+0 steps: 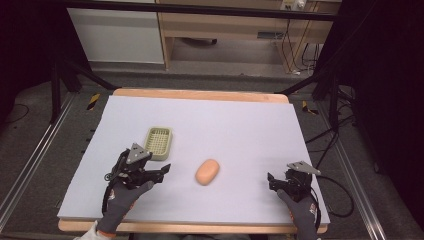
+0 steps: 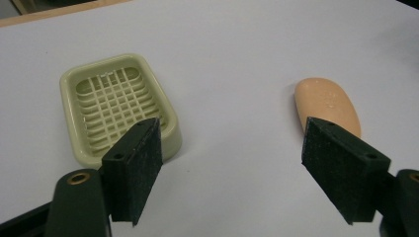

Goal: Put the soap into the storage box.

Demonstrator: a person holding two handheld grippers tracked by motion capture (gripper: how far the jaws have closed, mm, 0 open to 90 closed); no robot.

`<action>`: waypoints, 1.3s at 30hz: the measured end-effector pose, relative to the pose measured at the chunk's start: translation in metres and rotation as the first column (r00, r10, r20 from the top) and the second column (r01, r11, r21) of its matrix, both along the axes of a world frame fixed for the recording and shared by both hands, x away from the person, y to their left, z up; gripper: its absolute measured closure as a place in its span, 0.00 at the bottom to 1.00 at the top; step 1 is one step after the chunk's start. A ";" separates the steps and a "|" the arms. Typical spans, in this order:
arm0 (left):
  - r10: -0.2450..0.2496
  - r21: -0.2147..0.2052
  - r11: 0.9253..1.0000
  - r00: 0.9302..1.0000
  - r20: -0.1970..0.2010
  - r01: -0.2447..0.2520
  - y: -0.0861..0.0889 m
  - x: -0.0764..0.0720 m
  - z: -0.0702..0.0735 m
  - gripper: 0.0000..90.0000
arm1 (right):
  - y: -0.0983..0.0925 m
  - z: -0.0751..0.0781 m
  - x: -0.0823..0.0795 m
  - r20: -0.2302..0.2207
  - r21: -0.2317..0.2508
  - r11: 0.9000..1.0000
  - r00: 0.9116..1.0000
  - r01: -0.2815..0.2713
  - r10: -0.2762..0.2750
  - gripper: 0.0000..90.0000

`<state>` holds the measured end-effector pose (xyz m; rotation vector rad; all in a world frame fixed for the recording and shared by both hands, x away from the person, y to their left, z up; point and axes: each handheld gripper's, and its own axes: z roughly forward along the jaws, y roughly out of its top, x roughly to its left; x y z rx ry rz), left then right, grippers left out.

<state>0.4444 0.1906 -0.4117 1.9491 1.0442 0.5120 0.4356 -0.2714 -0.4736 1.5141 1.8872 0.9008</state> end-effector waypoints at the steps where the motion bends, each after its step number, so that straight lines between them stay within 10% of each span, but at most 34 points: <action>1: -0.004 0.001 1.000 1.000 0.001 0.004 -0.001 0.000 0.001 0.25 | 0.000 0.000 0.000 0.000 0.000 1.000 1.000 0.000 0.000 0.09; 39: -0.104 0.021 0.994 0.994 -0.014 0.104 -0.064 0.017 0.007 0.23 | 0.001 0.001 0.000 0.004 -0.001 1.000 1.000 0.000 0.000 0.09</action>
